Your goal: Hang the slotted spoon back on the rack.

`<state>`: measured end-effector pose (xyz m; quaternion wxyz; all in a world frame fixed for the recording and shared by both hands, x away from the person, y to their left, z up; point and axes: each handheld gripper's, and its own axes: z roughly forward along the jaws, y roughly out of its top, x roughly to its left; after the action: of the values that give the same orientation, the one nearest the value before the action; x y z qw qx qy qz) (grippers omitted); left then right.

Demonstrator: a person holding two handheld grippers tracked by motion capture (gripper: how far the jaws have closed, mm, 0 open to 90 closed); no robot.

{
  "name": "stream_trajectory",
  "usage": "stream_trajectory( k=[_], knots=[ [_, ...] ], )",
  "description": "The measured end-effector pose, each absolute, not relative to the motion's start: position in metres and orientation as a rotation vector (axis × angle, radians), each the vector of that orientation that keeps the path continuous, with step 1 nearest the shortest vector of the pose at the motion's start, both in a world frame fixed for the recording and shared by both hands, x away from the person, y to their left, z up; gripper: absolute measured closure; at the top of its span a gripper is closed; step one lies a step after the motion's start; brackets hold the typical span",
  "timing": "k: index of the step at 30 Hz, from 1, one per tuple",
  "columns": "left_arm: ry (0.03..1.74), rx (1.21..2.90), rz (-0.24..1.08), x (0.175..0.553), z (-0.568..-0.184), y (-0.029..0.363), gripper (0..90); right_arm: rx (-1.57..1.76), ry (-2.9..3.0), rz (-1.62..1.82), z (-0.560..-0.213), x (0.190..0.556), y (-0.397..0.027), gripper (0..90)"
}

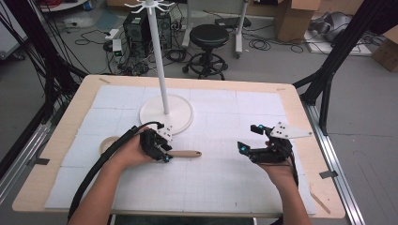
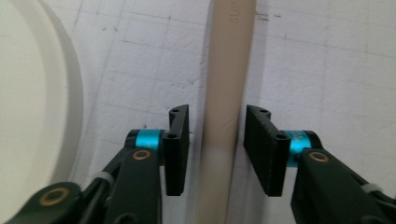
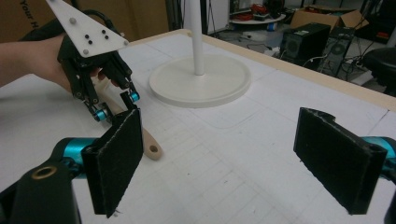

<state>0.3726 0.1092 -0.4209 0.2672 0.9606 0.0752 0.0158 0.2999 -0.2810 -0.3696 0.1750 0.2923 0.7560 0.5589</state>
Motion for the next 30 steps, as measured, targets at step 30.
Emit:
stream_trajectory(
  k=[30],
  knots=[
    [0.197,2.606,0.096,0.367,-0.403,0.11,73.0,0.838,2.133,1.59,-0.37,0.299,-0.284,15.6]
  ],
)
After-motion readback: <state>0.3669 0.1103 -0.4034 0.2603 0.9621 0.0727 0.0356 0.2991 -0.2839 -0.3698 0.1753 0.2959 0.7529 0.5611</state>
